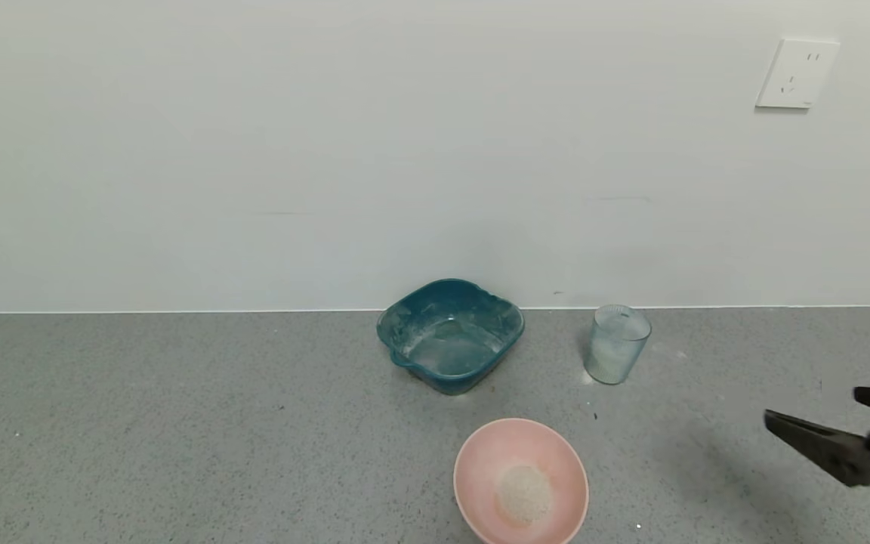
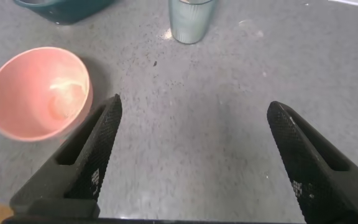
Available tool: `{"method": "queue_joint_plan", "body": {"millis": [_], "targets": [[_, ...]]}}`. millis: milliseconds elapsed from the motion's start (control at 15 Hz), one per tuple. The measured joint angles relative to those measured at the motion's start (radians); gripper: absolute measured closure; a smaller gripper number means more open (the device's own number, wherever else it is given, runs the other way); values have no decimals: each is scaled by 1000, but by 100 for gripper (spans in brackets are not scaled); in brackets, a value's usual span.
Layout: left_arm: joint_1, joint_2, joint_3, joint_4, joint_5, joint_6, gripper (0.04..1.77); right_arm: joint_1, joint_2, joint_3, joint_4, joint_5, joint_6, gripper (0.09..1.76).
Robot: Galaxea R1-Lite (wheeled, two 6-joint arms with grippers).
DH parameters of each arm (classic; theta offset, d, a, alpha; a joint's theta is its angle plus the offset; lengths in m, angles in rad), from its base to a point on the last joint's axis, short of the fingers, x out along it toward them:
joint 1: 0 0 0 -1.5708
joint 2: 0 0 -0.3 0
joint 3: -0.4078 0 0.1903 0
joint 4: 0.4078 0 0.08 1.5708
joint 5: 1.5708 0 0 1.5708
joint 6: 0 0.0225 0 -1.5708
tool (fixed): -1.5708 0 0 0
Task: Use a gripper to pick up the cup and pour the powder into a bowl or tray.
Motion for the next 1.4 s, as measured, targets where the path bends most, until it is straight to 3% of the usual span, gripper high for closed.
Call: {"method": "queue_joint_plan", "body": {"millis": [267, 400, 733, 1000, 1400], "targets": [[0, 0, 0, 0, 0, 0, 5, -1, -348, 25, 194, -12, -1, 15], [0, 0, 0, 0, 0, 0, 5, -48, -467, 32, 237, -17, -2, 15], [0, 0, 0, 0, 0, 0, 5, -257, -637, 42, 270, -9, -13, 15], [0, 0, 0, 0, 0, 0, 5, -375, -765, 58, 327, 36, -51, 15], [0, 0, 0, 0, 0, 1, 5, -393, -934, 193, 282, 55, -54, 15]]}}
